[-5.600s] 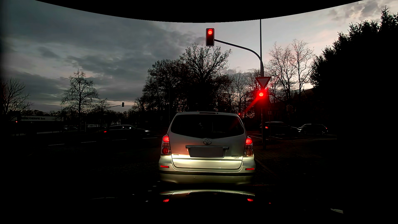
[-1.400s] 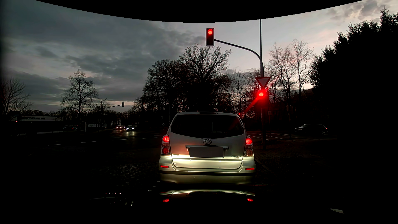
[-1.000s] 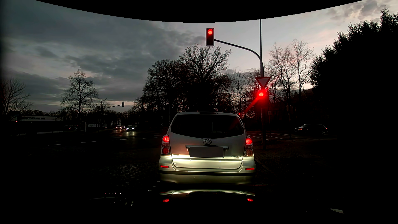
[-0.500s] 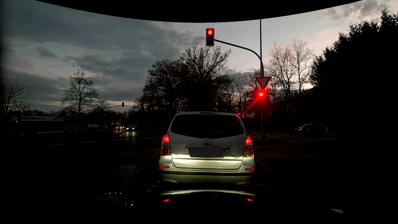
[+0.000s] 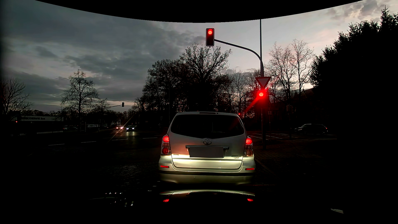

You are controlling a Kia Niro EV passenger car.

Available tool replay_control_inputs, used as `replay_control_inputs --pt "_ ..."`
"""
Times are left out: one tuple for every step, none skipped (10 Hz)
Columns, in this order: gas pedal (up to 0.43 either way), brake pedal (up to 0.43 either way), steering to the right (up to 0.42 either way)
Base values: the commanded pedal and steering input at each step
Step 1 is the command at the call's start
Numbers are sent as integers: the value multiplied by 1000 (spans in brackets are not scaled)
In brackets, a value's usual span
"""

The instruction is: Follow the waypoints while adhering to traffic rules and regulations

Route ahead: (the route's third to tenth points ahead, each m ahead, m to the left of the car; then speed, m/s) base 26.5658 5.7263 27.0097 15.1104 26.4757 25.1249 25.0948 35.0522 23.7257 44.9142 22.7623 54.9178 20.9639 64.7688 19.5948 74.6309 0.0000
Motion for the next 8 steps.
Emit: replay_control_inputs --pt "0 341 -1" --pt "0 341 0" --pt "0 341 0" --pt "0 341 -1" --pt "0 341 -1" --pt "0 341 -1" --pt "0 341 0" --pt "0 341 -1"
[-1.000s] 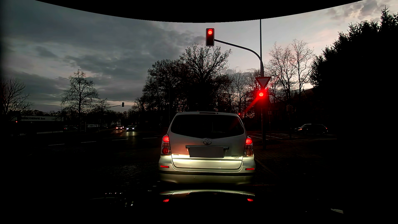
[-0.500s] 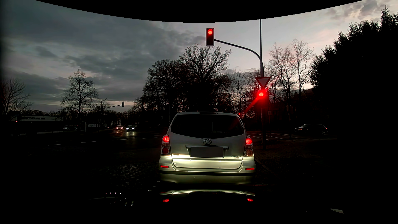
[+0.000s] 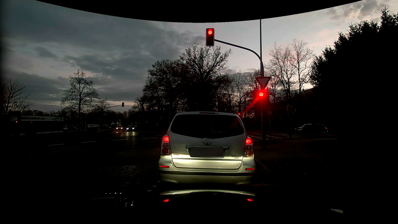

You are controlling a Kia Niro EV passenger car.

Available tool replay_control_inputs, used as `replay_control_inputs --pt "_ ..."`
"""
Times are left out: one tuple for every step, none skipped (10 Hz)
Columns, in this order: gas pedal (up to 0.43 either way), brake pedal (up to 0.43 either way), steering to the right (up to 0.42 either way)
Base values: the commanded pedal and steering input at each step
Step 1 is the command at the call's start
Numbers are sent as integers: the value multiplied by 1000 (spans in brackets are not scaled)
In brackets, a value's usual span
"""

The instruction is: Follow the waypoints while adhering to traffic rules and regulations

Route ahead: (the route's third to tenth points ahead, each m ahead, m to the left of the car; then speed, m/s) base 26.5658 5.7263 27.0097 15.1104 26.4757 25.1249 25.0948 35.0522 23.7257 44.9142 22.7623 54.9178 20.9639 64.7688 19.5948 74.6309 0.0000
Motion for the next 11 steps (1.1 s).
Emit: replay_control_inputs --pt "0 341 0" --pt "0 341 -1" --pt "0 341 0" --pt "0 341 -1" --pt "0 341 -1" --pt "0 341 -1" --pt "0 341 0" --pt "0 341 -1" --pt "0 341 -1" --pt "0 341 -1" --pt "0 341 -1"
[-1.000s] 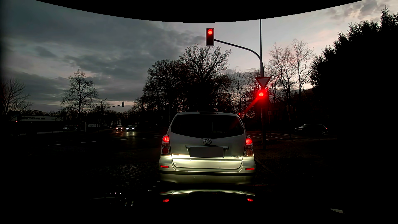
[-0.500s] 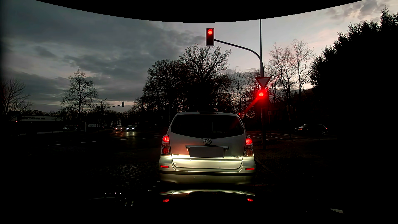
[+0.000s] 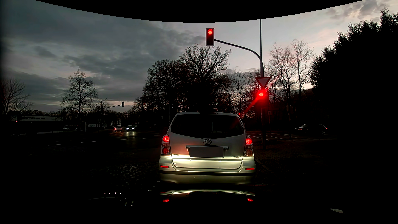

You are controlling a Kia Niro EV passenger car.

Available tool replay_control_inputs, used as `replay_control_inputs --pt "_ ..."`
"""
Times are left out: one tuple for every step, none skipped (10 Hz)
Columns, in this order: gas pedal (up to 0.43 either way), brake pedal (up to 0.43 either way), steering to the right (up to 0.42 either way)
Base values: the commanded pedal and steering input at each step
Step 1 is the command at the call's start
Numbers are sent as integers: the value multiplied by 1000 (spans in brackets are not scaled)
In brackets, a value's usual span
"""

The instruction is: Follow the waypoints while adhering to traffic rules and regulations

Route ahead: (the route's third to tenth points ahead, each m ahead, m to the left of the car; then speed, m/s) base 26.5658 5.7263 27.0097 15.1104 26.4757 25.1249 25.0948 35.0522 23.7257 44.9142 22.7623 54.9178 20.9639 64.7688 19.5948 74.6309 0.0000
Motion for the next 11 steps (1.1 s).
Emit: replay_control_inputs --pt "0 341 -1" --pt "0 341 0" --pt "0 341 -1" --pt "0 341 -1" --pt "0 341 0" --pt "0 341 -1" --pt "0 341 -1" --pt "0 341 -1" --pt "0 341 -1" --pt "0 341 -1" --pt "0 341 -1"
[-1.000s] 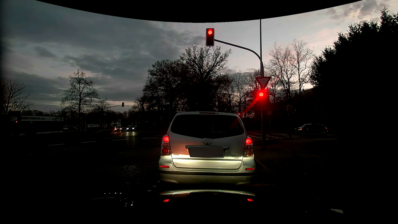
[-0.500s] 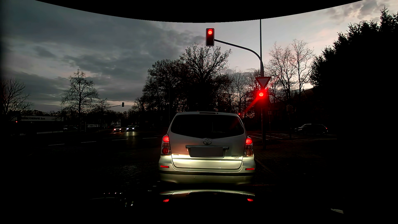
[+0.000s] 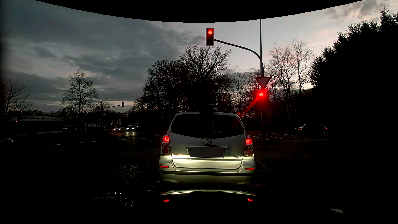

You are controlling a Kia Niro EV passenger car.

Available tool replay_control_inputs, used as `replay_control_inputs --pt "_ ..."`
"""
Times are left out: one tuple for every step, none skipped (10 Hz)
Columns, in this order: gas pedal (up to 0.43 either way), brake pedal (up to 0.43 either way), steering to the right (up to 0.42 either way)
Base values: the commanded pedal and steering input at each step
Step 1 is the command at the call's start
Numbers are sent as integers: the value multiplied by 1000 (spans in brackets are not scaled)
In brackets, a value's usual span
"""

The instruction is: Follow the waypoints while adhering to traffic rules and regulations

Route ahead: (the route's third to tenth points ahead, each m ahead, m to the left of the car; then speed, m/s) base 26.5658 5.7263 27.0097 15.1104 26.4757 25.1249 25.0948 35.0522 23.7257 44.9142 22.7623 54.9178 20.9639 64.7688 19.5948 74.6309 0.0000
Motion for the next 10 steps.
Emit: replay_control_inputs --pt "0 341 -1" --pt "0 341 -1" --pt "0 341 -1" --pt "0 341 0" --pt "0 341 -1" --pt "0 341 0" --pt "0 341 -1" --pt "0 341 0" --pt "0 341 0" --pt "0 341 0"
